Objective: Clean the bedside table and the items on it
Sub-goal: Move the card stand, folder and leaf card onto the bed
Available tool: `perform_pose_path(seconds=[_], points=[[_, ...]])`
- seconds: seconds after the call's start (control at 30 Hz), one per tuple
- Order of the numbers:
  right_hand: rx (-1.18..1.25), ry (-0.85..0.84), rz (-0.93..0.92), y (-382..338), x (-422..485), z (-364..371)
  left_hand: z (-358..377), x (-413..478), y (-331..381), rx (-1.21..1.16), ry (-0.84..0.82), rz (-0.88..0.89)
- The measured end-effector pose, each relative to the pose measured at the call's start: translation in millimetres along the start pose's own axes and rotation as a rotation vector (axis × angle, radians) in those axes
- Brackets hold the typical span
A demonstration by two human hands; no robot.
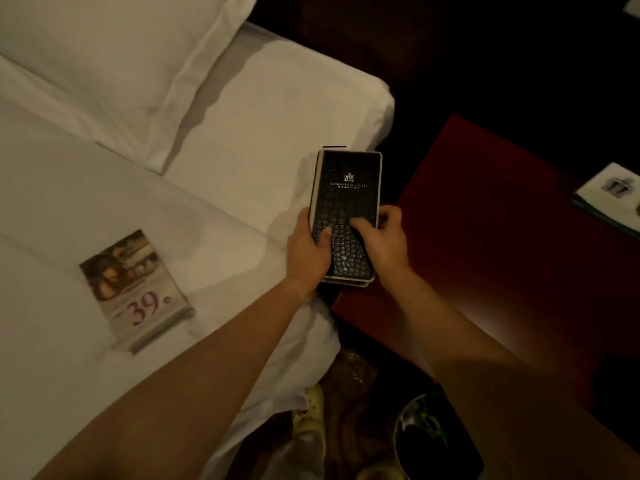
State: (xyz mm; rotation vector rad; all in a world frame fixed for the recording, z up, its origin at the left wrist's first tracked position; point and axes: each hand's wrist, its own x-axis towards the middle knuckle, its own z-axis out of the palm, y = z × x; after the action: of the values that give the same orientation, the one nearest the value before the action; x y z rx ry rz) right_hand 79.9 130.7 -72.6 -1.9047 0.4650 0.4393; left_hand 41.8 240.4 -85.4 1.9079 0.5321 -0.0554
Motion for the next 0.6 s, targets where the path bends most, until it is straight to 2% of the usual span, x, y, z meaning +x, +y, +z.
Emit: perform_pose_path(seconds=[0.23,0.43,0.6], points=[[0.111,-0.169,-0.023,-50,-3,83,-87,26,-15,0.036,0.196,0.016],[0.076,-0.308,-0.058,-81,-10,154,-153,39,-31,0.032,0.318,-0.092],[0.050,-0.388,-0.066,-79,-13,183,-173,40,-47,0.080,0.281,-0.156]])
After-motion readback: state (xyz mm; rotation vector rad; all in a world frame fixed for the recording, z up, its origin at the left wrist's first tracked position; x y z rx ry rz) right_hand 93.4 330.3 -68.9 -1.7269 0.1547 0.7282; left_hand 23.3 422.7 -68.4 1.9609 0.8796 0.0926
